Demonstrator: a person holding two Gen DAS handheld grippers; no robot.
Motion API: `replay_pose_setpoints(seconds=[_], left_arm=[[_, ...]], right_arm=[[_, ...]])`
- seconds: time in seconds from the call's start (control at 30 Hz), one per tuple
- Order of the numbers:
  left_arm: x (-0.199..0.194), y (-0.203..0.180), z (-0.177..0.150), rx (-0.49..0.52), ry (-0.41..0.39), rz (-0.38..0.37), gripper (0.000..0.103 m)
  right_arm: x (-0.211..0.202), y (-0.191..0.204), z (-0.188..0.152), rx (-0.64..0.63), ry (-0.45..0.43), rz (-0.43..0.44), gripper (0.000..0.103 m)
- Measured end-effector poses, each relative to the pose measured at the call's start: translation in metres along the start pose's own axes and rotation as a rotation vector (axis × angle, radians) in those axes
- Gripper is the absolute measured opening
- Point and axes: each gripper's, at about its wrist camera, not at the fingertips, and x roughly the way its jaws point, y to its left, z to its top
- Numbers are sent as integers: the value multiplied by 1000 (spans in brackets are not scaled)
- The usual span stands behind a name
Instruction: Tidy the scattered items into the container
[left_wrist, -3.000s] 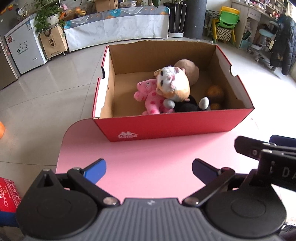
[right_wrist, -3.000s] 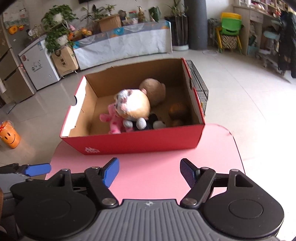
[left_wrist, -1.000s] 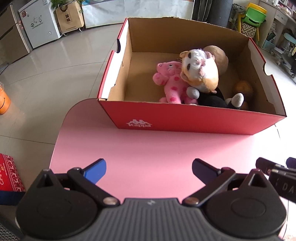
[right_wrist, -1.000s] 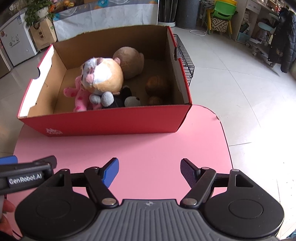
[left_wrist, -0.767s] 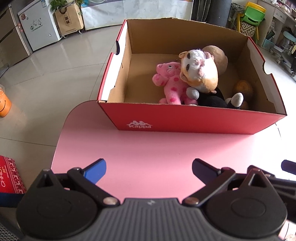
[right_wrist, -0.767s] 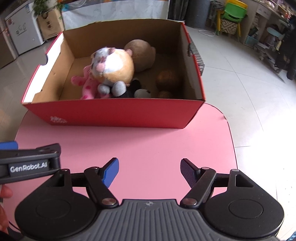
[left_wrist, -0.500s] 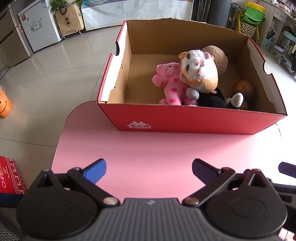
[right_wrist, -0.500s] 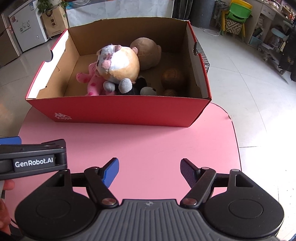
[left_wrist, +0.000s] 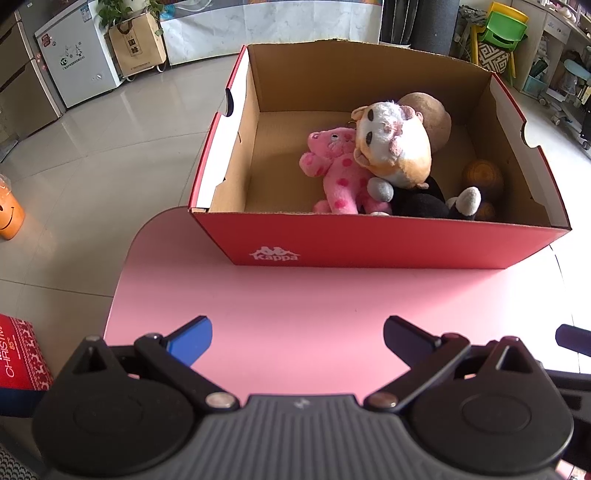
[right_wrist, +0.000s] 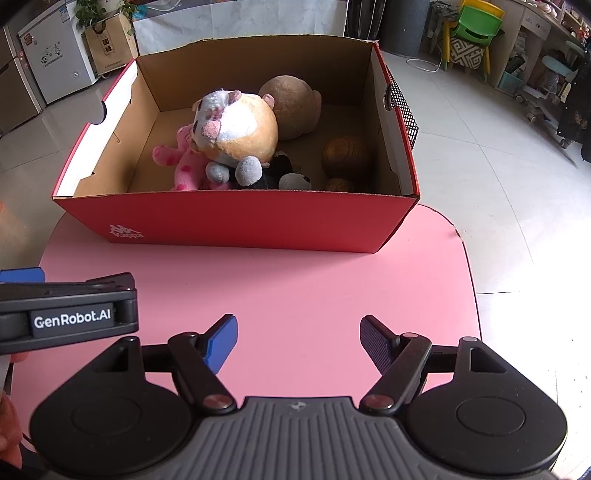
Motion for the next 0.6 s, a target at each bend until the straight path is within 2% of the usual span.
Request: replay_pose_setpoints(seconds=[0.6], left_arm=[[0, -1, 0, 0, 0, 4, 103]], right_arm=[[-1, 1, 0, -8, -3, 10, 74]])
